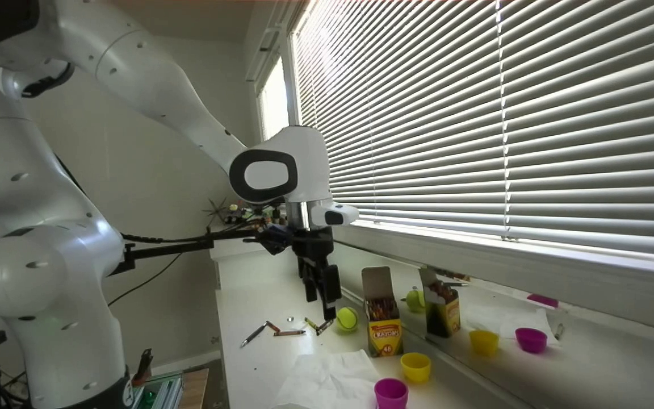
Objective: Use the white napkin to wipe the counter.
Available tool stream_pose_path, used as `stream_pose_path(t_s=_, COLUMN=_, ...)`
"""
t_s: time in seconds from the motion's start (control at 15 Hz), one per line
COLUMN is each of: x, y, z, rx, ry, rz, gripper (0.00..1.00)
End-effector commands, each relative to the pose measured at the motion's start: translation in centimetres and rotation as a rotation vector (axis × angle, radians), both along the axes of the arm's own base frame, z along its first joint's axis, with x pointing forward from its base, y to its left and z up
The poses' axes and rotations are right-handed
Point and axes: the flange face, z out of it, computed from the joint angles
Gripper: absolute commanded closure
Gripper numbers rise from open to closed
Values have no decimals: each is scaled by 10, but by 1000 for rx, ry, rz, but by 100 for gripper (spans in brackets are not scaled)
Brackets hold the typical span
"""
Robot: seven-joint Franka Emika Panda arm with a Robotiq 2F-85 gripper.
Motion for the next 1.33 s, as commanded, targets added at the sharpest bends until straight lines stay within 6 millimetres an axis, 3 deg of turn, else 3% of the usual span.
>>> stream_pose_path(t_s=0.0, x=9, y=-8, z=-38, rx=-11, ry=1, rz=7, gripper=0)
stream_pose_path(t_s=0.47, x=6, y=-6, z=-95, rx=11, ry=71, rz=33, gripper=0)
stream_pose_path(t_s=0.8, x=6, y=0, z=-124, rx=17, ry=58, rz=65, gripper=0)
stream_pose_path(t_s=0.87, x=7, y=1, z=-128, rx=17, ry=52, rz=73, gripper=3)
stream_pose_path(t_s=1.07, x=6, y=4, z=-140, rx=14, ry=44, rz=97, gripper=23)
stream_pose_path(t_s=1.27, x=5, y=10, z=-151, rx=16, ry=36, rz=124, gripper=22)
